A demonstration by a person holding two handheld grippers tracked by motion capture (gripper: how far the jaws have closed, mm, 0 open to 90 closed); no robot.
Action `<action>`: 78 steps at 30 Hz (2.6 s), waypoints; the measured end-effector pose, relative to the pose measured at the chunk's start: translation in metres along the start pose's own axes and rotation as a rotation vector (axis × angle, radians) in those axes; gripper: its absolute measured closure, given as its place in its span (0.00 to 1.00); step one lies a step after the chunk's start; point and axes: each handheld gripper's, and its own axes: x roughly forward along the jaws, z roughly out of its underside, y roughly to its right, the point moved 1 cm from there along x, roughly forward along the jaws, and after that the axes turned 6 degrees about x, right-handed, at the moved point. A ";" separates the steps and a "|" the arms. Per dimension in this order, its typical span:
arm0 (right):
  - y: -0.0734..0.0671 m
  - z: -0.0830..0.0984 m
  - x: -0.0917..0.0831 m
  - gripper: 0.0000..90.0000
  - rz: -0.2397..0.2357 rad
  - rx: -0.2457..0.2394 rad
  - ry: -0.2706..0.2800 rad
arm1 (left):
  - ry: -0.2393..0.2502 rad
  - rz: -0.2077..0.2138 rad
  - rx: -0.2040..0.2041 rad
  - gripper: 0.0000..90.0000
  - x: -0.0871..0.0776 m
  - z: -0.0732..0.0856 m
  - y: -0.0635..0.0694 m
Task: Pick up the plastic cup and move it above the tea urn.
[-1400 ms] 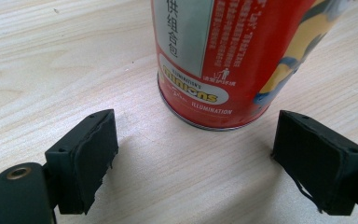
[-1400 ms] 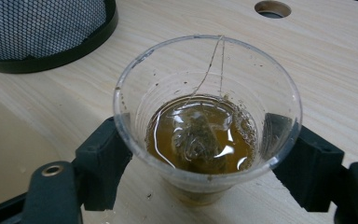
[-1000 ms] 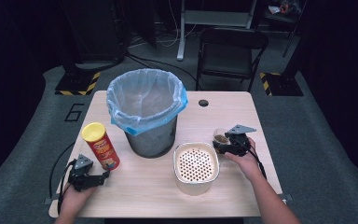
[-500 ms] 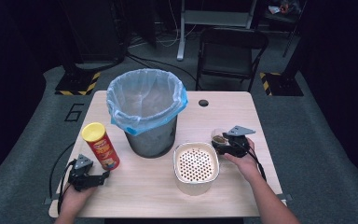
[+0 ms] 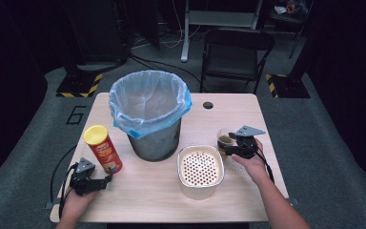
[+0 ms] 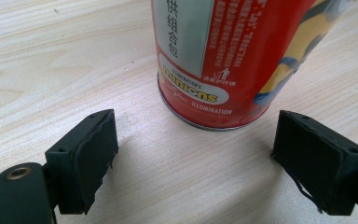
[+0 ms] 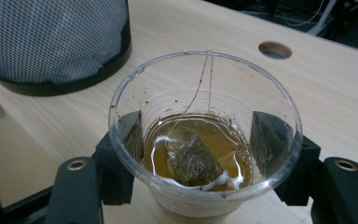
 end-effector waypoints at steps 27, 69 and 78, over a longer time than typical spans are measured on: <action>-0.016 -0.094 -0.038 0.40 -0.097 -0.107 0.097 | 0.001 0.000 -0.001 0.15 0.000 0.000 0.000; -0.051 -0.064 -0.025 0.43 0.041 -0.578 0.130 | 0.001 0.000 -0.001 0.15 0.000 0.000 0.000; -0.063 -0.058 -0.025 0.43 0.059 -0.683 0.123 | 0.001 0.000 -0.001 0.15 0.000 0.000 0.000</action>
